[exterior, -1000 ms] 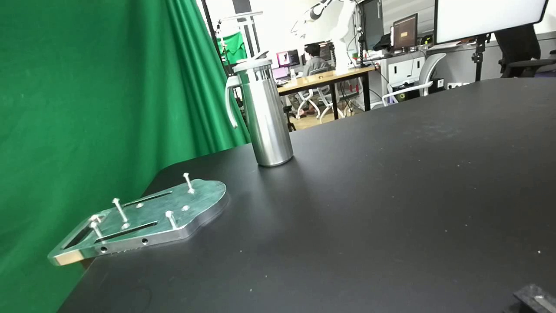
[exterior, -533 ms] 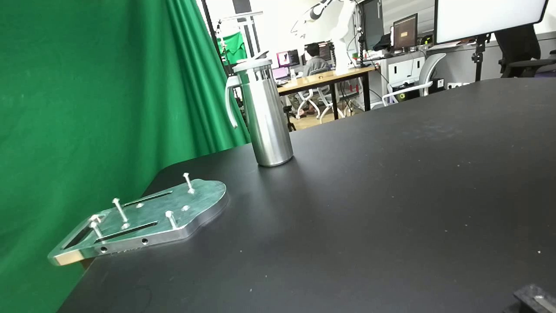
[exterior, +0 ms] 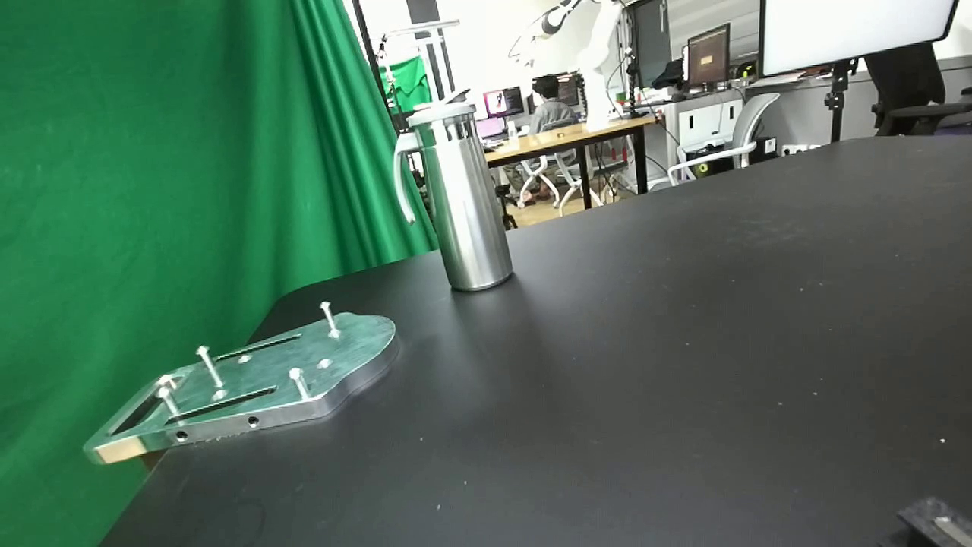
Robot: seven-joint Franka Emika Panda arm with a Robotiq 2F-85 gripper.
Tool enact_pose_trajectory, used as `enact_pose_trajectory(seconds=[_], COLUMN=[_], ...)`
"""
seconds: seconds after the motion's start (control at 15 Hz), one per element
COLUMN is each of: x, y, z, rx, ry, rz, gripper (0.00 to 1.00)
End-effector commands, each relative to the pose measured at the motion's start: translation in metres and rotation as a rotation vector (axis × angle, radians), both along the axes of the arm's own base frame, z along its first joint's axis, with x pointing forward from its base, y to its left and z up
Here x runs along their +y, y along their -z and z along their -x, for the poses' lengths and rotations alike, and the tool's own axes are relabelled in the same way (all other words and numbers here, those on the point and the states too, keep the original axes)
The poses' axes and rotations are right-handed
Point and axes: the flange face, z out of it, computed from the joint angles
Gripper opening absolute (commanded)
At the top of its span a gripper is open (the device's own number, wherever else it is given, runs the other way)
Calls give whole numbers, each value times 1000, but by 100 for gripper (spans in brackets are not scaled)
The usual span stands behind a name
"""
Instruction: Close the mouth of the flask
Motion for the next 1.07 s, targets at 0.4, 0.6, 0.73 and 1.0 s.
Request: enact_pose_trajectory(seconds=[0.4, 0.6, 0.73, 1.0], x=[92, 114, 114, 116], y=[1, 10, 11, 9], z=[-101, -124, -128, -134], rx=[65, 115, 120, 113], ry=[-152, -180, -178, -179], rz=[-37, -46, -47, -40], gripper=[100, 100, 100, 100])
